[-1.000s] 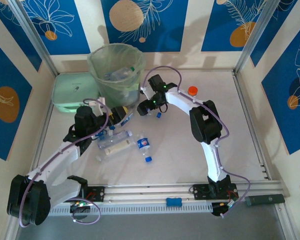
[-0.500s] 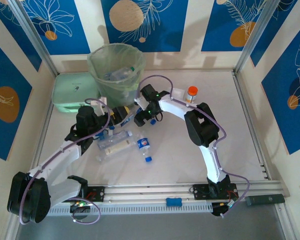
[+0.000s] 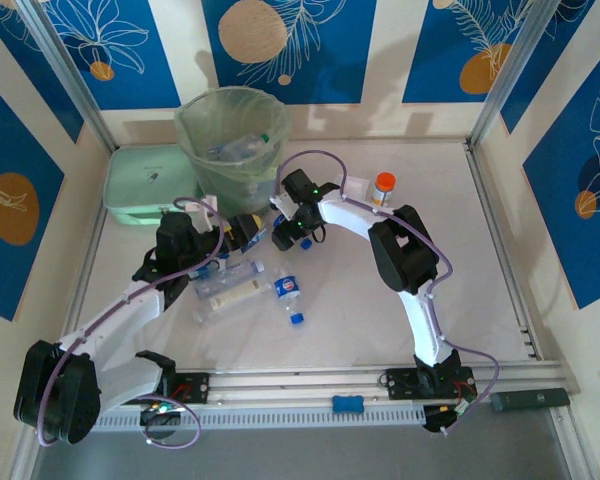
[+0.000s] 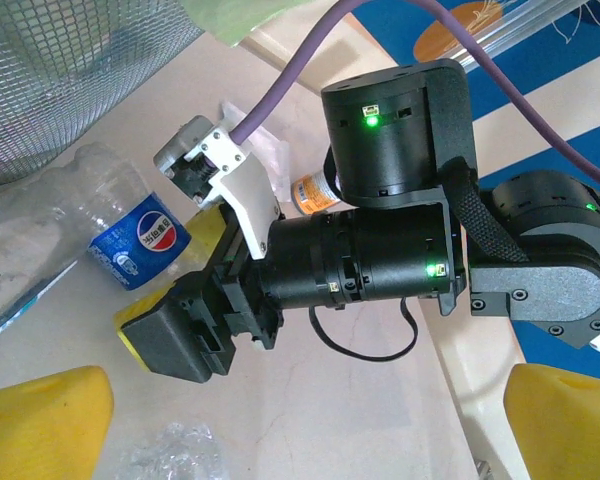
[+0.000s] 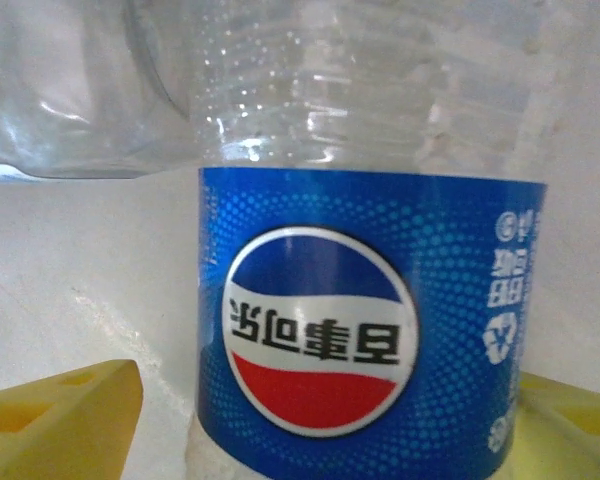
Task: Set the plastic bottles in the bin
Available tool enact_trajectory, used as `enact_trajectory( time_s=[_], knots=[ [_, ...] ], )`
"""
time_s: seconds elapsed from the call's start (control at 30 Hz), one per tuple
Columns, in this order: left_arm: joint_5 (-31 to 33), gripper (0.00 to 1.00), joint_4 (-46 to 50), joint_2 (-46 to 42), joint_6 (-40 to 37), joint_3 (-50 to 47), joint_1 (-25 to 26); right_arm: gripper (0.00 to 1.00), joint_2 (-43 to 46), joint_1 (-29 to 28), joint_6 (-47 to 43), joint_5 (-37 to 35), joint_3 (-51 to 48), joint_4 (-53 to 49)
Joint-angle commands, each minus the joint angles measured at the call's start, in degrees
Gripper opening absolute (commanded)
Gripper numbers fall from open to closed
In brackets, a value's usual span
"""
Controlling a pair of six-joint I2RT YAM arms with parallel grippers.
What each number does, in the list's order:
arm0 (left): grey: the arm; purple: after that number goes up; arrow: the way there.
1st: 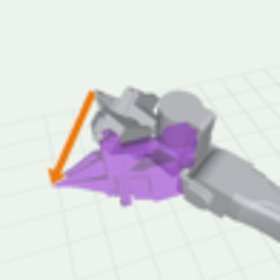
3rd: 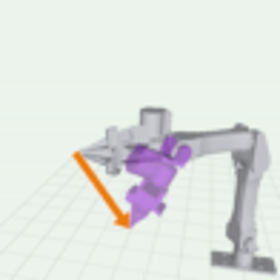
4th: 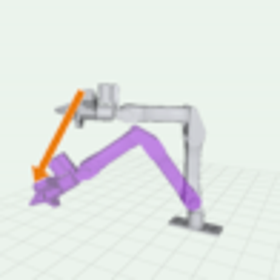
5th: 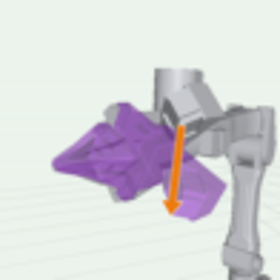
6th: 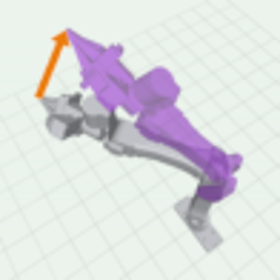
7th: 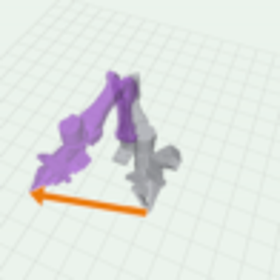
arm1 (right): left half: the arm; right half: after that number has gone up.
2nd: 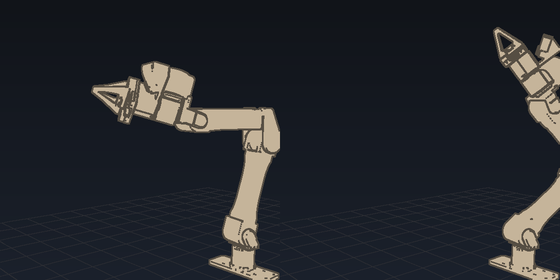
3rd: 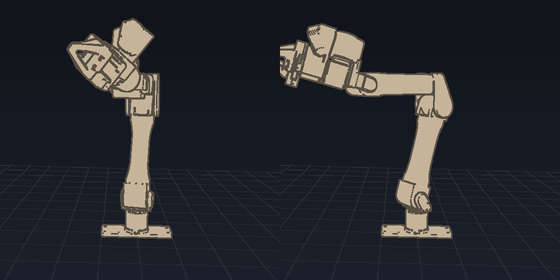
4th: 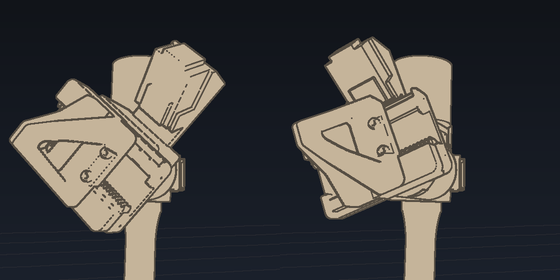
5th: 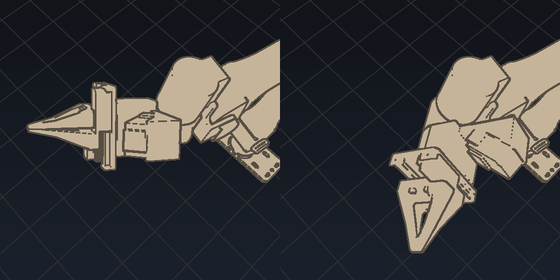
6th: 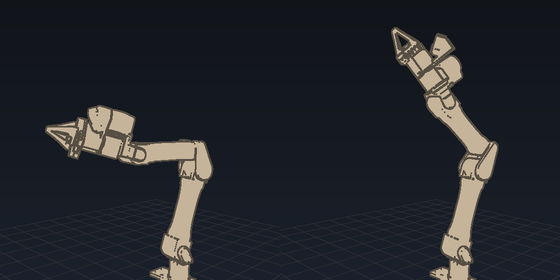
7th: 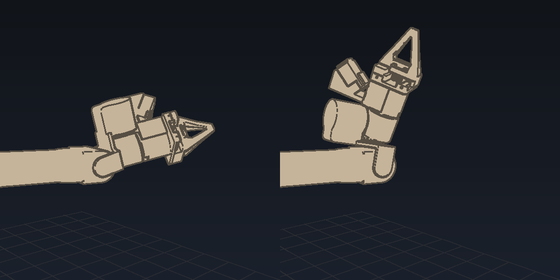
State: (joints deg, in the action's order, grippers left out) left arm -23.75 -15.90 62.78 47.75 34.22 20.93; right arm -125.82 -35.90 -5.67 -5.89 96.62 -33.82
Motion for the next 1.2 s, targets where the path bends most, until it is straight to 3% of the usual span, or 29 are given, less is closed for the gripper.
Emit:
enact_trajectory(
  time_s=[0.0,0.17,0.23,0.8,1.17],
  knots=[
    [0.7,1.00,-1.4,-0.2,0.2,1.7,0.8,0.78,0.5,0.0,0.1,-0.2,1.1,0.8],
    [1.2,1.00,-1.6,0.1,0.3,1.8,1.5,0.58,1.0,0.1,-0.1,0.4,0.5,1.4],
    [1.4,1.00,-1.8,0.2,0.5,2.0,1.9,0.55,2.1,0.2,0.2,0.6,-0.7,2.4],
    [6.1,1.00,-6.3,2.6,2.3,2.8,7.0,0.51,23.0,3.5,12.0,9.5,-21.6,15.8],
    [8.3,1.00,-10.1,7.0,2.4,5.8,10.4,0.50,35.2,3.1,24.0,23.9,-33.7,28.4]
  ],
)
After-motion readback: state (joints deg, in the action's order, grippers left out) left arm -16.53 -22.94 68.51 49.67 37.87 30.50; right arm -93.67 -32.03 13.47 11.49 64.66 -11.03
